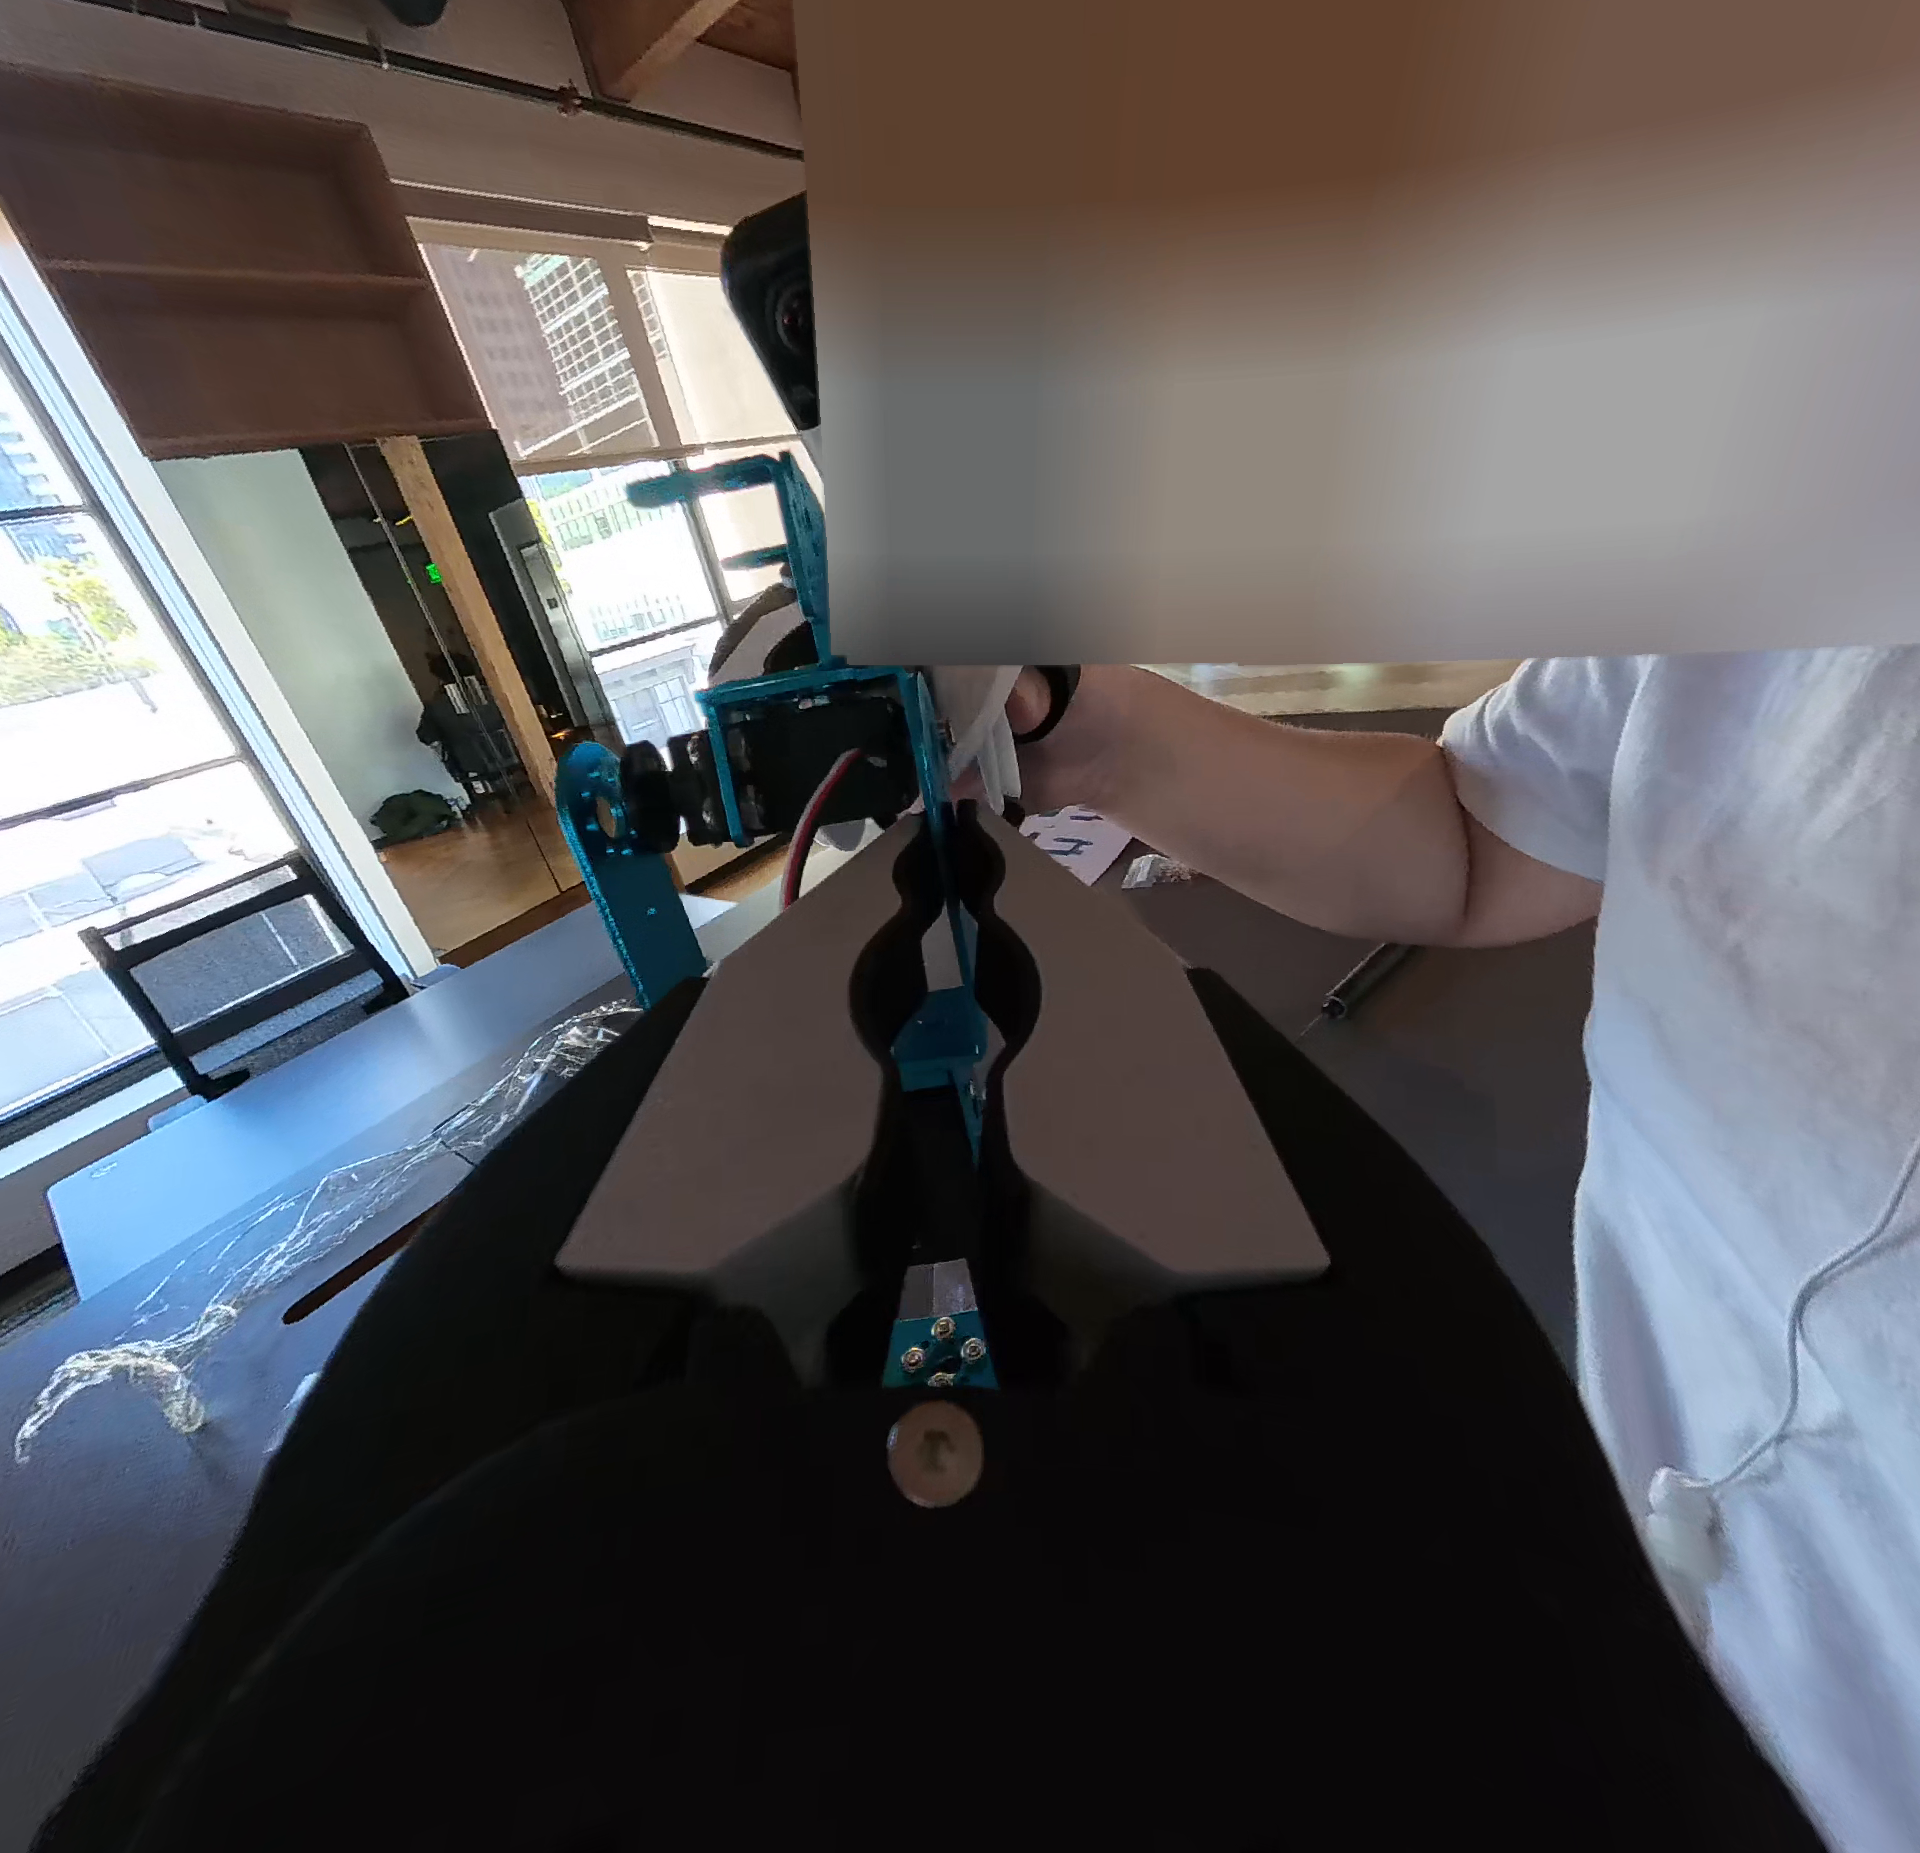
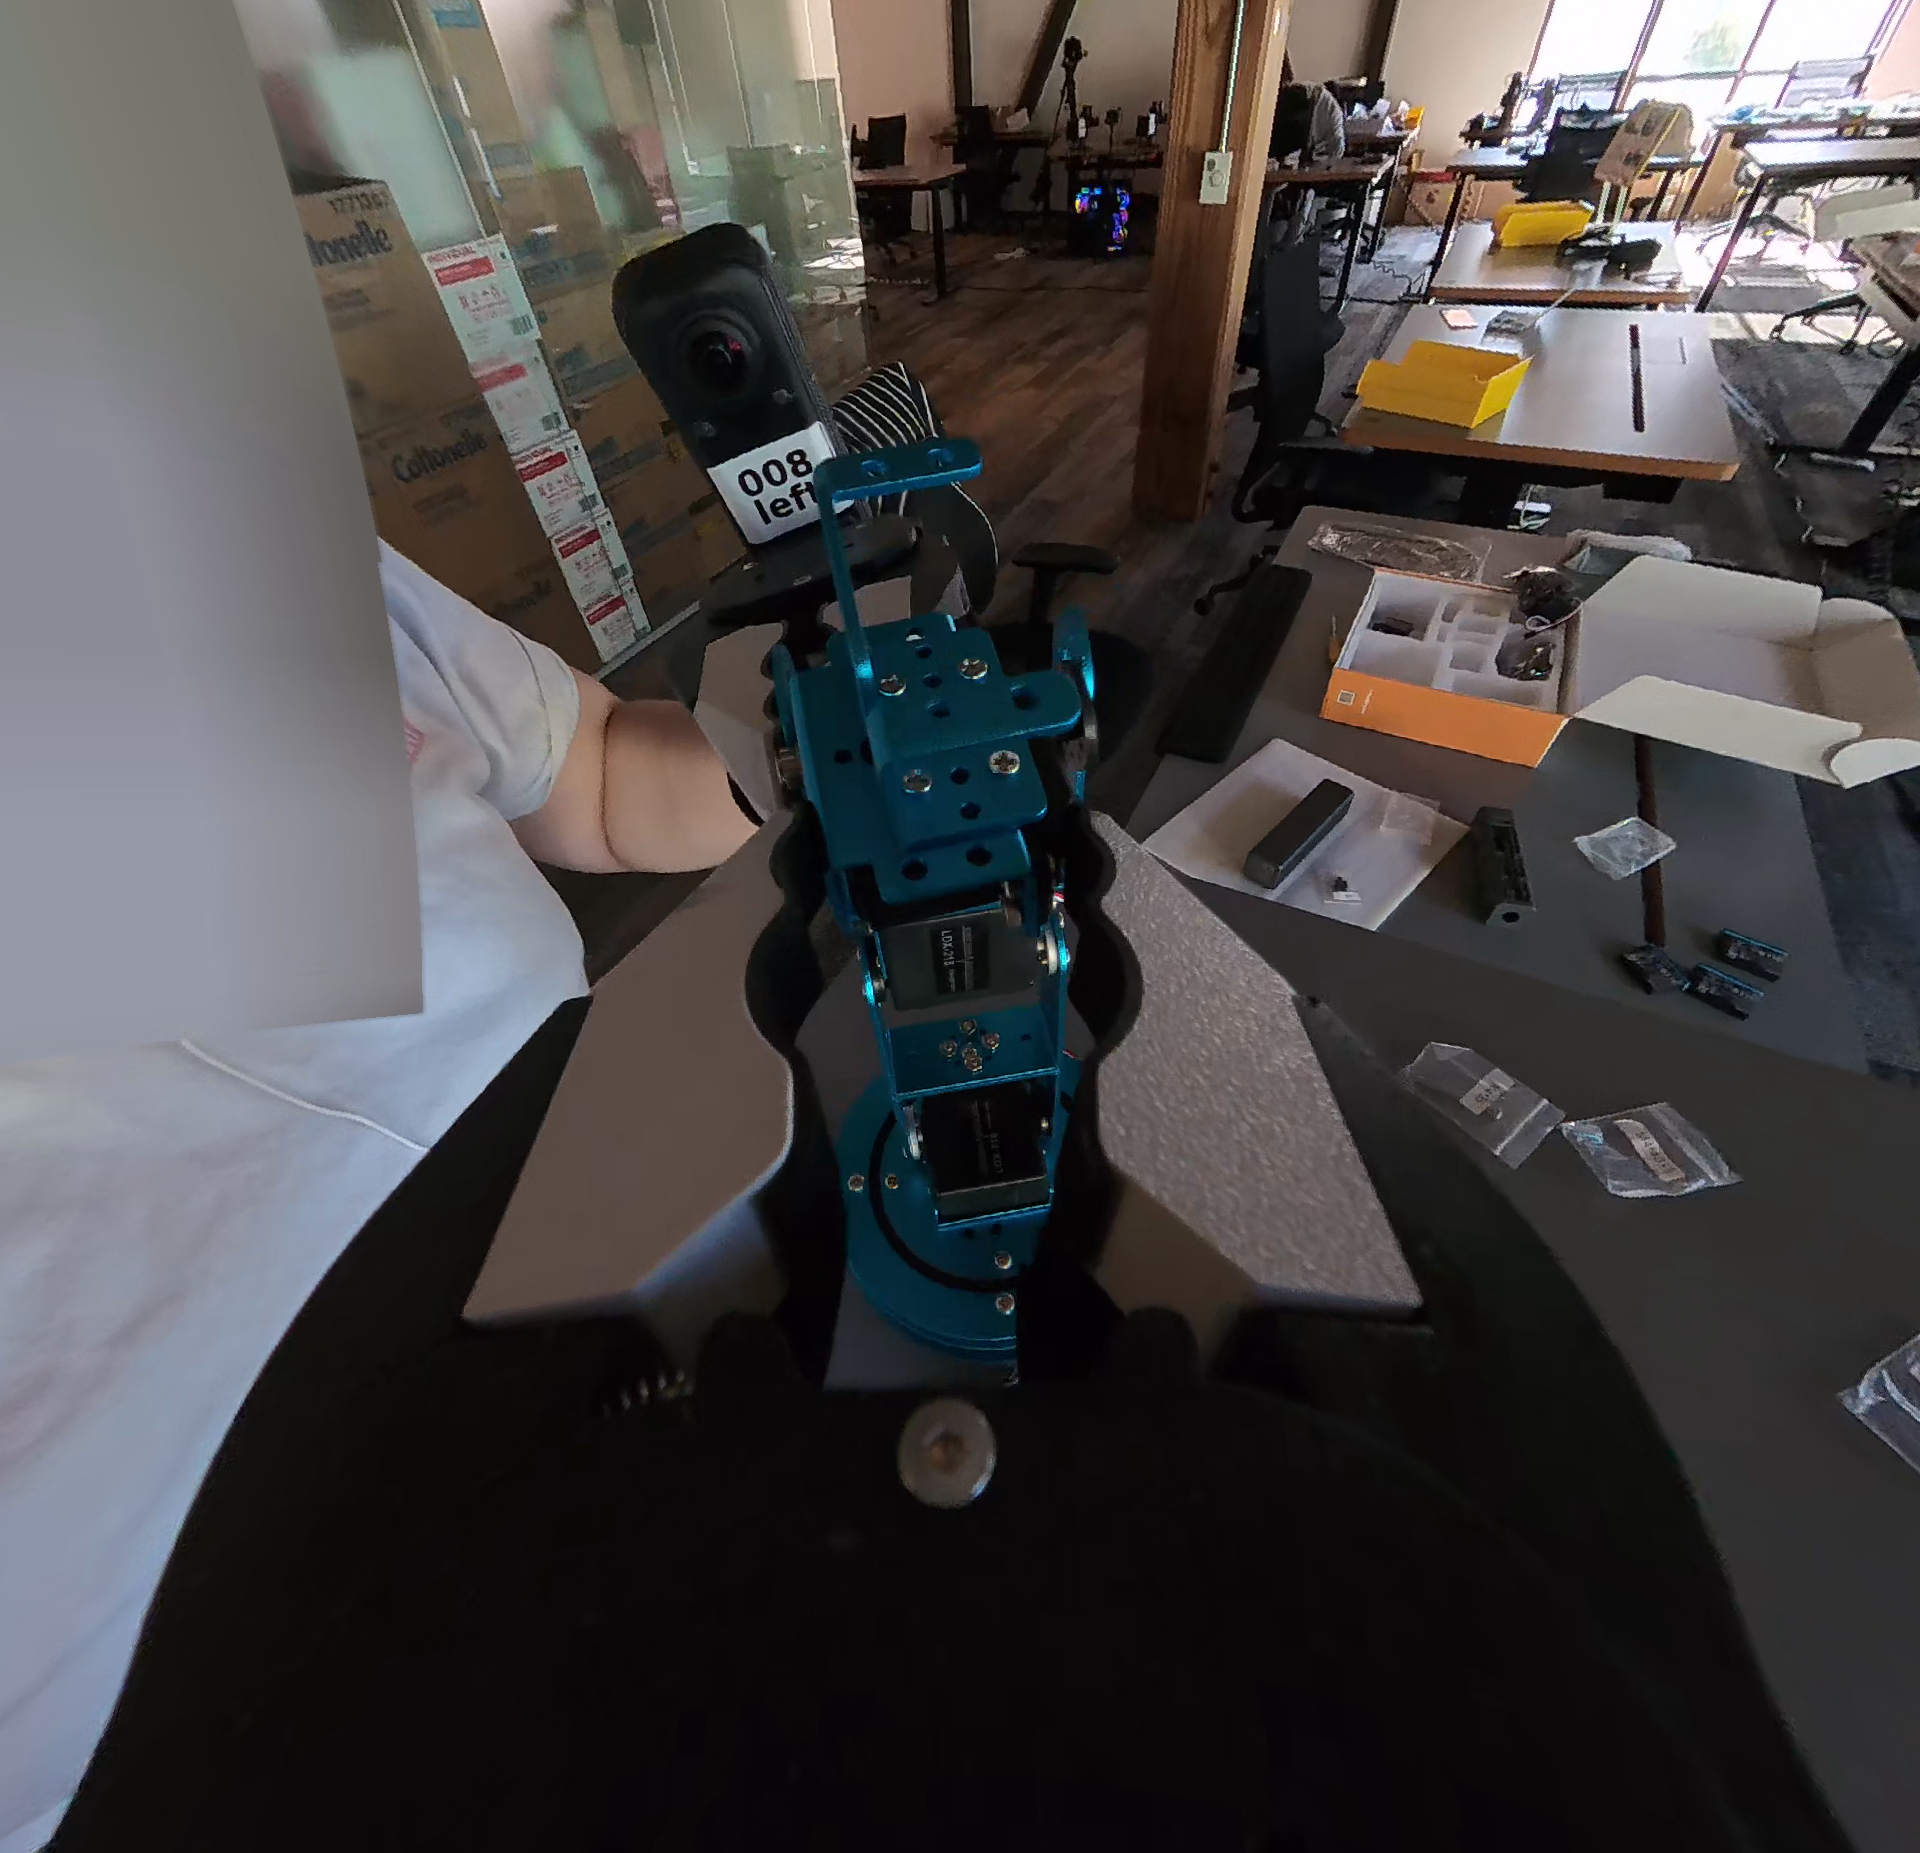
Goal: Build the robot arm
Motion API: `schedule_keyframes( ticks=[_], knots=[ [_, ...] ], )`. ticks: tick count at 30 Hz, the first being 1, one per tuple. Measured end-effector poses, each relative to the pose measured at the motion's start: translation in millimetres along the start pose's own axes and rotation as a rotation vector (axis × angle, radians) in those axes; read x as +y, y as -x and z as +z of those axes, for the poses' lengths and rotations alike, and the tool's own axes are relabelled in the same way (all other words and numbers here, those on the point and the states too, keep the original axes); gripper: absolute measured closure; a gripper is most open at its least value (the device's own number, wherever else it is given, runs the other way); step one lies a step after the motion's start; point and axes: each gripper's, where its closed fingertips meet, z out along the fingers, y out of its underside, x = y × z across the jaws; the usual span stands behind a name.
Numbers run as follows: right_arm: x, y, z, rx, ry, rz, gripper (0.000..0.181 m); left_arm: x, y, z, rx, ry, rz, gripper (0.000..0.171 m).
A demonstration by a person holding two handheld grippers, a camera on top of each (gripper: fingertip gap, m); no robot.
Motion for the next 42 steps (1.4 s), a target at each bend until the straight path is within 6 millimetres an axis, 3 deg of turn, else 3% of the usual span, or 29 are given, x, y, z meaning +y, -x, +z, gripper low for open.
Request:
schedule_keyframes(
  ticks=[22, 36, 42],
  knots=[
    [0, -6, 3, 0.032, 0.028, 0.039, 0.135, 0, 8, -2, -0.079, 0.036, 0.110, 0.168],
    [-3, -9, 9, 0.052, 0.042, 0.040, 0.135, -14, 11, -21, -0.068, 0.008, -0.122, 0.164],
    [-3, -10, 9, 0.049, 0.038, 0.050, 0.135, -19, 17, -24, -0.106, -0.012, -0.087, 0.171]
  ],
)
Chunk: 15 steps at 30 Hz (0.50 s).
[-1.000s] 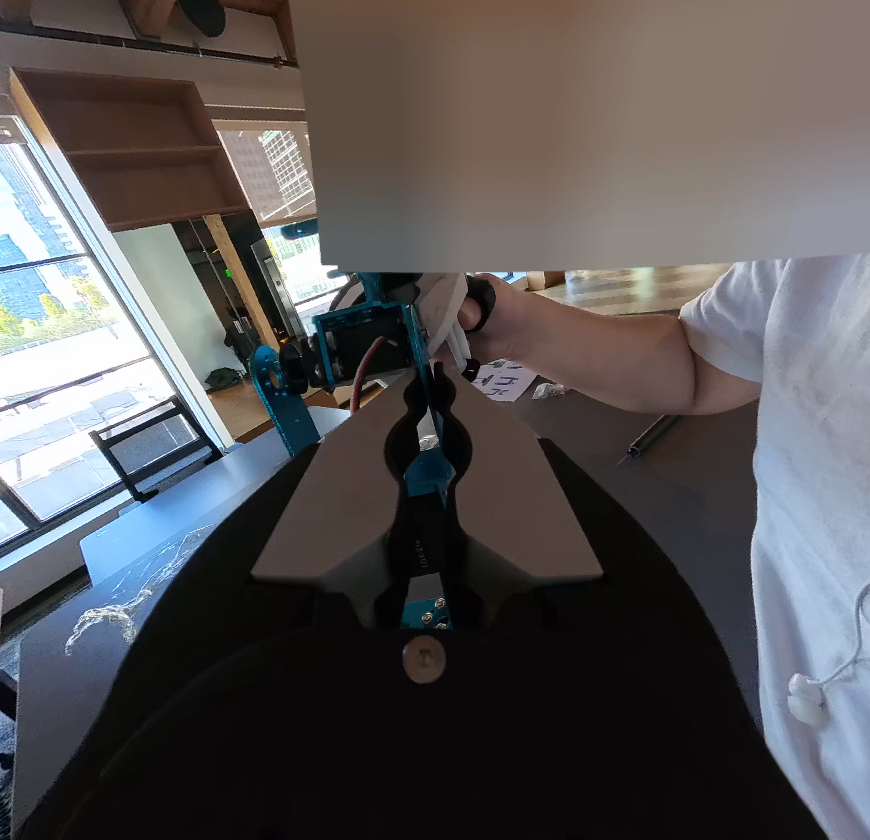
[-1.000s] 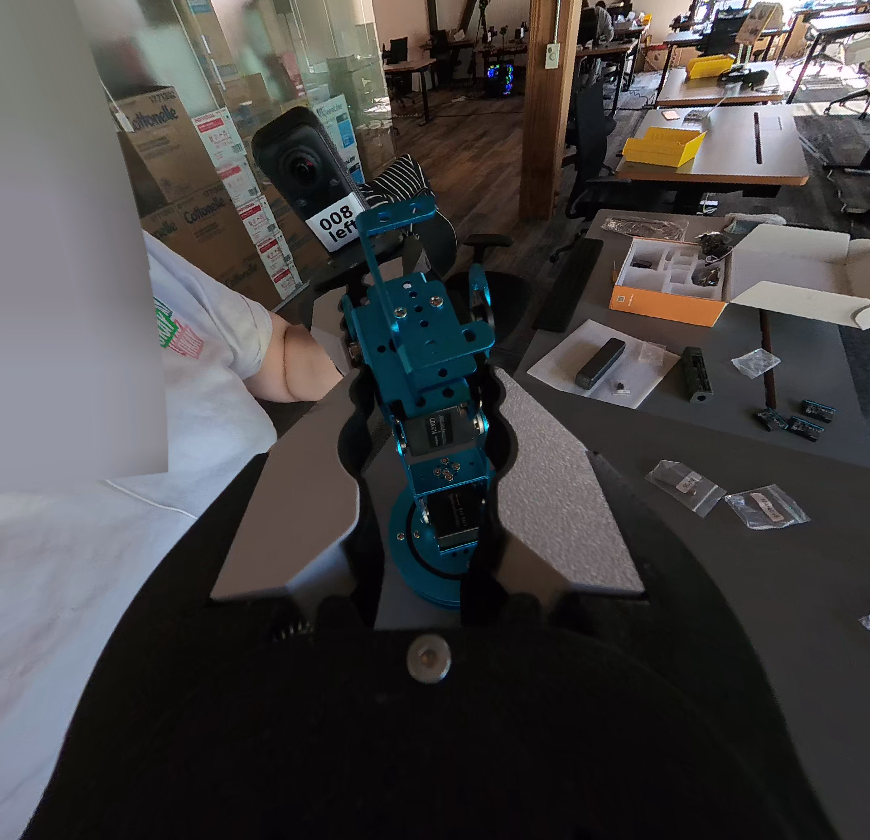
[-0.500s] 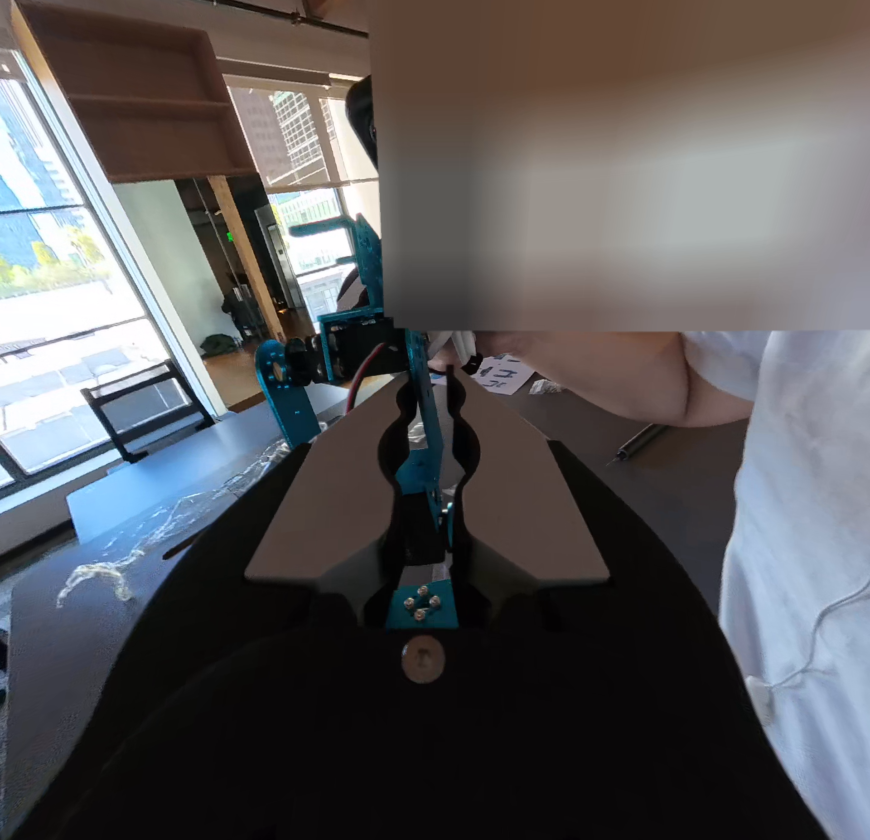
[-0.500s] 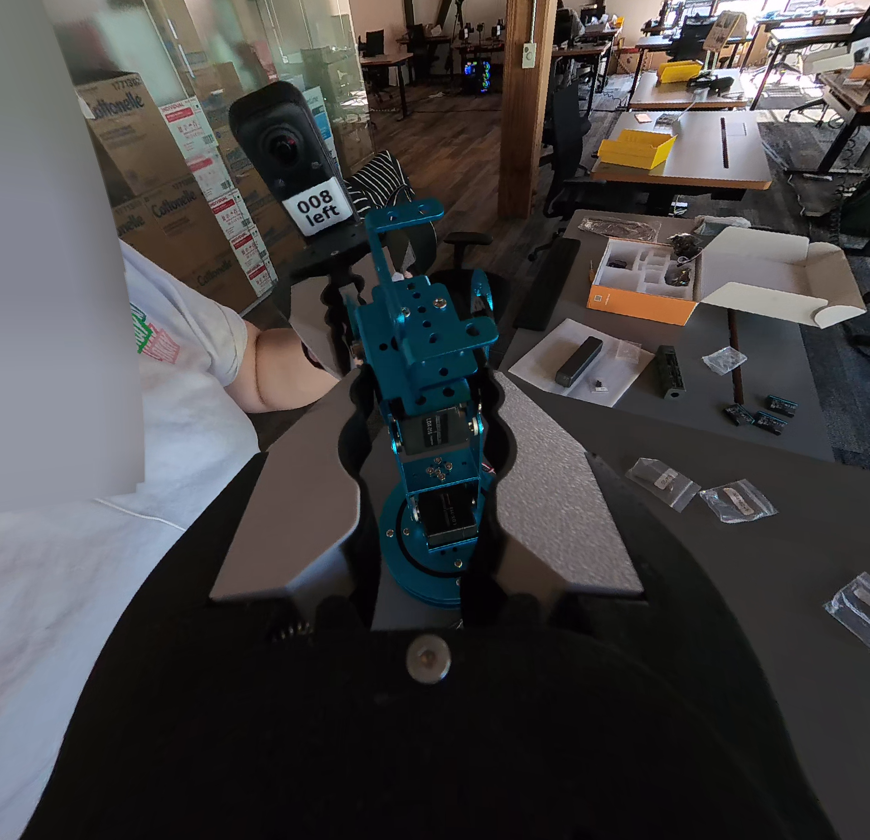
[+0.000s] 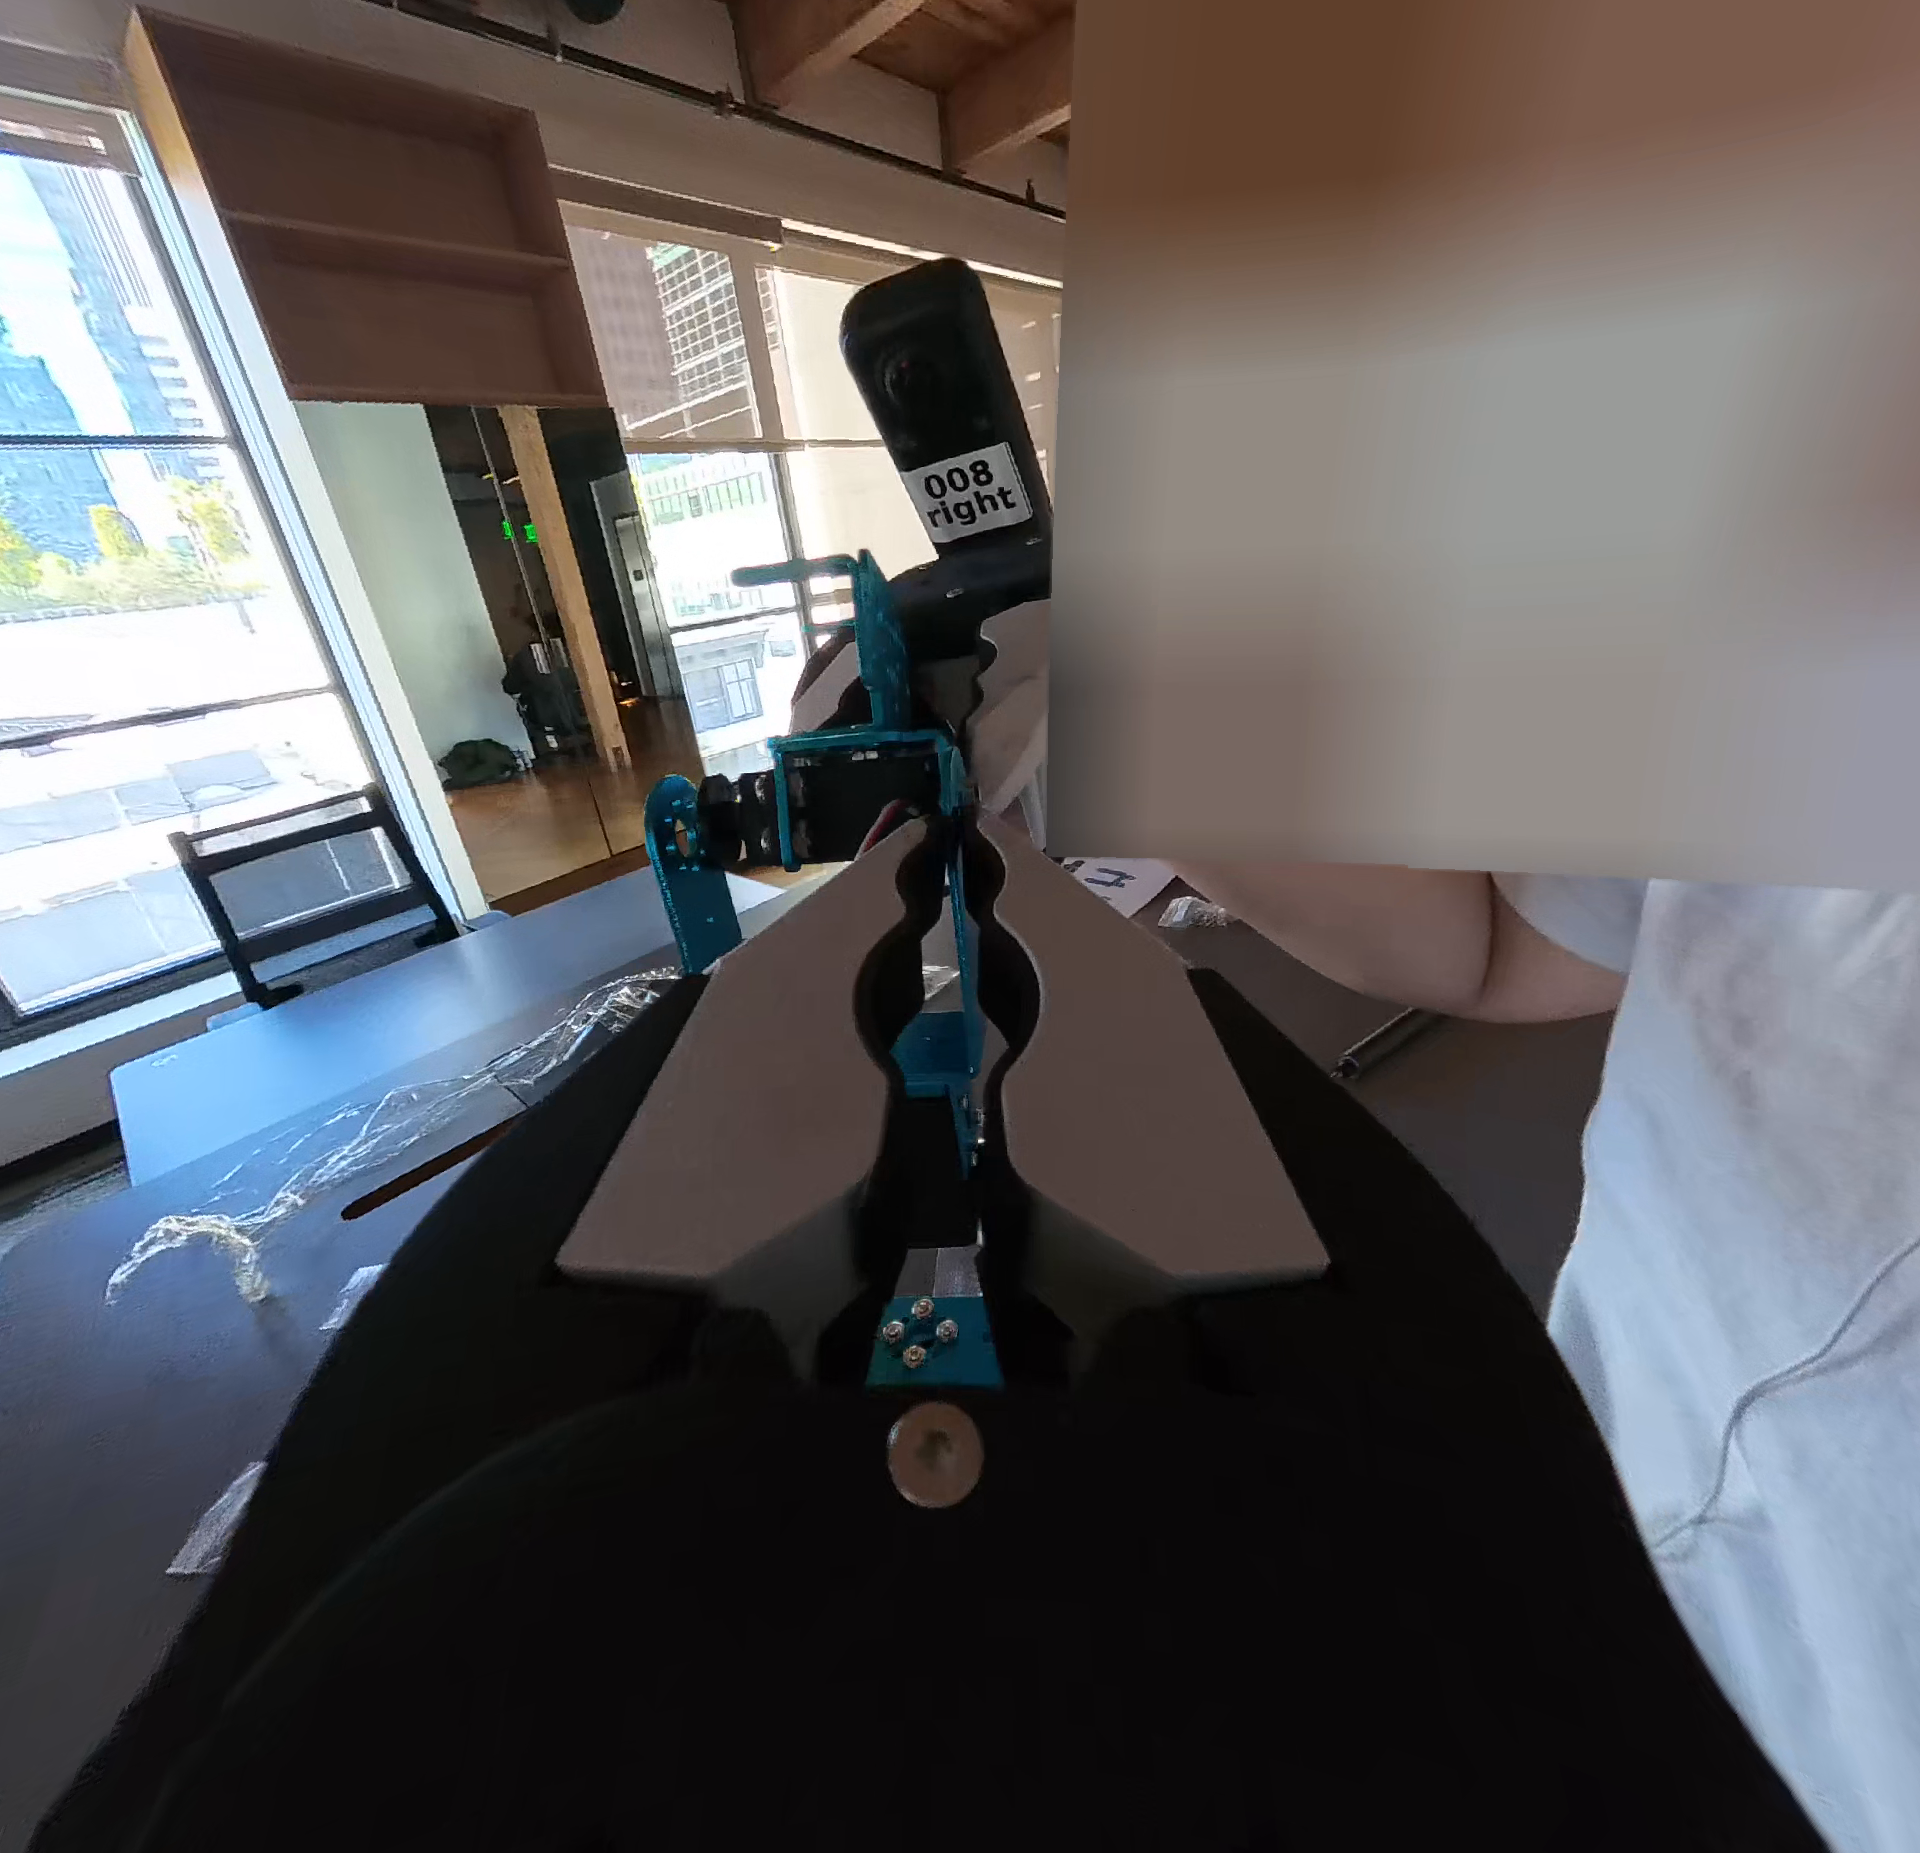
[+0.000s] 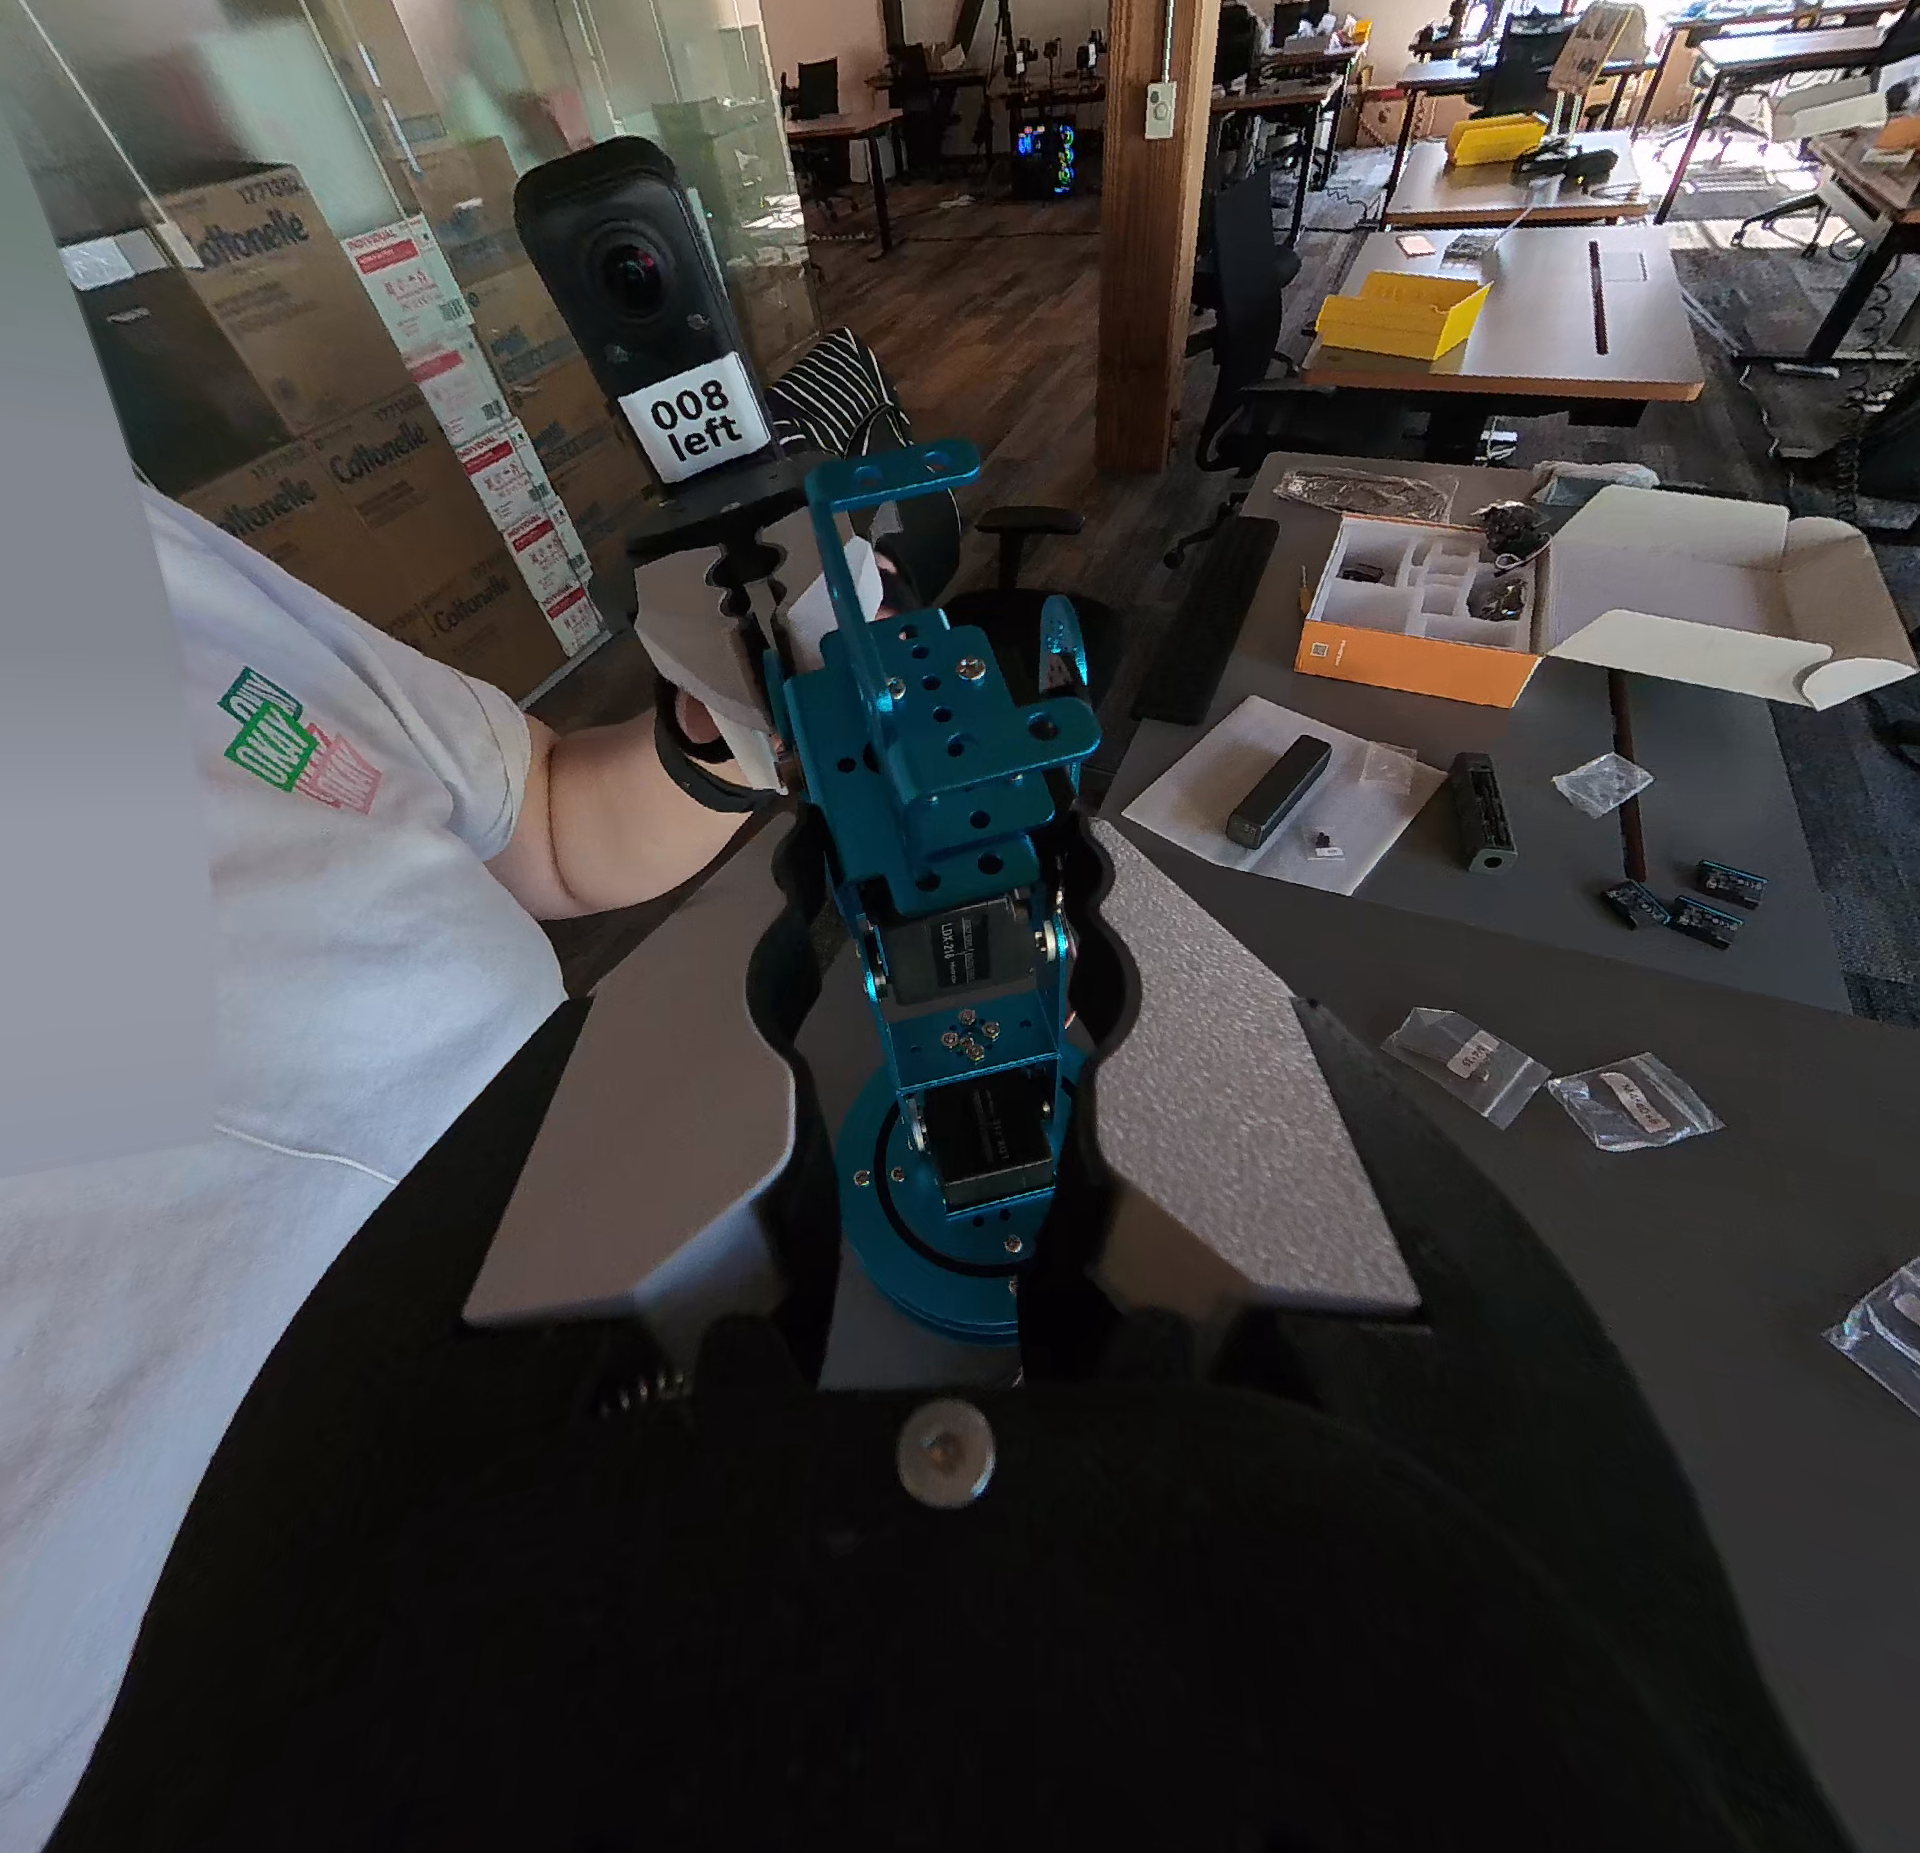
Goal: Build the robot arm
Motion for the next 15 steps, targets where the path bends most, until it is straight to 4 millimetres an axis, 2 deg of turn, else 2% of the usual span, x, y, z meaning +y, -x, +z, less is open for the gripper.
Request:
schedule_keyframes(
  ticks=[10, 13, 15],
  knots=[
    [0, 3, 1, -0.010, 0.021, 0.040, 0.134, 2, -5, -2, 0.086, 0.033, 0.014, 0.171],
    [-7, 8, 0, -0.072, -0.020, 0.108, 0.135, 4, -10, 3, 0.108, 0.053, 0.058, 0.170],
    [-7, 6, -2, -0.027, 0.005, 0.025, 0.134, 4, -7, 3, 0.094, 0.090, 0.114, 0.170]
  ],
)
